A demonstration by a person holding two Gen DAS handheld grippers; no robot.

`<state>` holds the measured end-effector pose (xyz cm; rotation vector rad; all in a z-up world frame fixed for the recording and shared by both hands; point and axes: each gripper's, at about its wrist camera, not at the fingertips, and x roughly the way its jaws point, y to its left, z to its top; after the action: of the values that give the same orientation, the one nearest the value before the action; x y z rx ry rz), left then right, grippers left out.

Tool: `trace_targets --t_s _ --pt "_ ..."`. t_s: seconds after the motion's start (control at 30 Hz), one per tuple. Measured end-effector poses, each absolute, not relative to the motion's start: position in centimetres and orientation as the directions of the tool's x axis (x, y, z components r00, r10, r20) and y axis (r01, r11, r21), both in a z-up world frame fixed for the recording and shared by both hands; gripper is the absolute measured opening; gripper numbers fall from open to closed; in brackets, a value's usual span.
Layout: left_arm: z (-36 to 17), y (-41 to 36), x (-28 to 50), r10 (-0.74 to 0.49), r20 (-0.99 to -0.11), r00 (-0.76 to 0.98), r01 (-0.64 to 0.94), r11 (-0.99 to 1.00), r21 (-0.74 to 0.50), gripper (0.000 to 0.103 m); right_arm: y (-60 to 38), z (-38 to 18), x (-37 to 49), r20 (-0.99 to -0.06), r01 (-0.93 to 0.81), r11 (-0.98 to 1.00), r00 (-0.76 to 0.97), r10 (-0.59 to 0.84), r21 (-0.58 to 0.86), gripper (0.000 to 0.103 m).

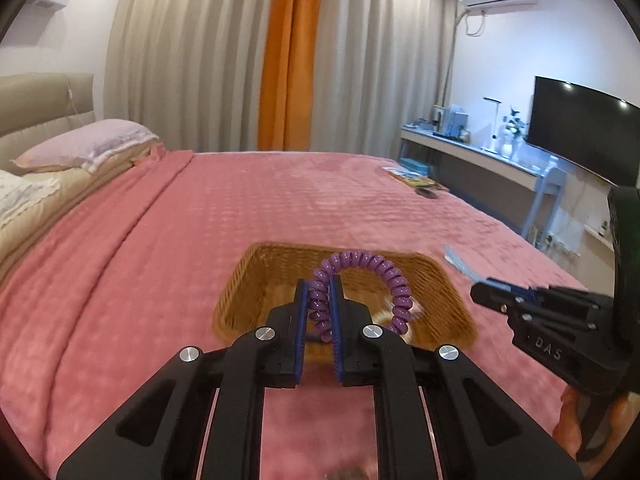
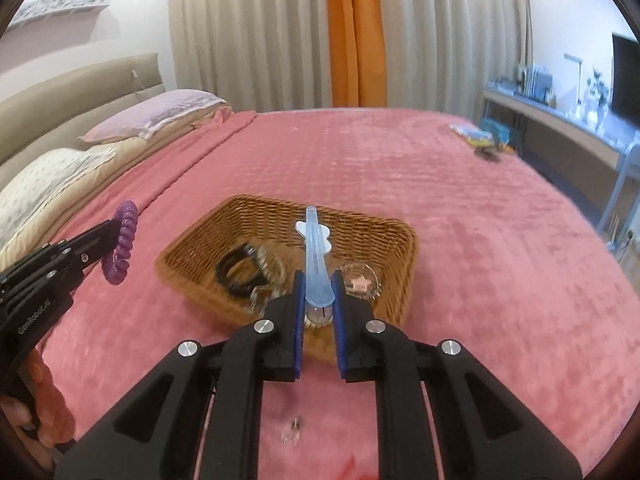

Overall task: Organize jewelry
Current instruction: 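Carry both items into the basket and open both tools to release, then move both tools back toward the pink star keychain and silver charm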

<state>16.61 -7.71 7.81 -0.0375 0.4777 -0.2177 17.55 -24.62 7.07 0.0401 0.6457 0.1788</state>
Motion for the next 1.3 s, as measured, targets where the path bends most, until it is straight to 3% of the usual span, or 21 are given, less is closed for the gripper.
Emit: trace_targets --t_s 0.33,0.73,0.8,0.87,1.03,1.13,1.3 --pt "3.2 -7.6 23.9 -0.181 -0.511 0.840 0.152 0.984 -0.098 0.009 -23.9 1.9 24.8 -0.674 -0.111 0.989 0.724 0.147 0.097 0.011" --pt "1.1 -6.9 25.4 -0.182 -0.561 0.807 0.148 0.983 -0.107 0.011 -23.9 0.0 25.7 -0.717 -0.103 0.991 0.684 0.134 0.087 0.011" --pt "1.3 -6.9 25.0 -0.195 -0.558 0.807 0.158 0.981 -0.115 0.023 -24.0 0.1 25.4 -0.716 -0.109 0.989 0.683 0.148 0.101 0.013" --pt "1.9 -6.6 24.1 -0.212 -0.542 0.814 0.169 0.977 -0.128 0.037 -24.3 0.4 25.0 -0.714 -0.115 0.986 0.680 0.166 0.119 0.026" --pt "4.1 -5.9 21.2 -0.262 -0.493 0.829 0.202 0.964 -0.173 0.043 -25.0 2.9 22.5 -0.676 -0.133 0.981 0.711 0.192 0.139 0.030" --pt "5.6 -5.6 18.7 -0.296 -0.461 0.837 0.233 0.954 -0.189 0.044 -25.6 4.8 19.9 -0.644 -0.148 0.978 0.736 0.209 0.147 0.045" --pt "7.0 -5.8 13.7 -0.325 -0.431 0.842 0.282 0.946 -0.160 0.047 -26.1 6.8 15.9 -0.615 -0.178 0.975 0.756 0.223 0.134 0.047"
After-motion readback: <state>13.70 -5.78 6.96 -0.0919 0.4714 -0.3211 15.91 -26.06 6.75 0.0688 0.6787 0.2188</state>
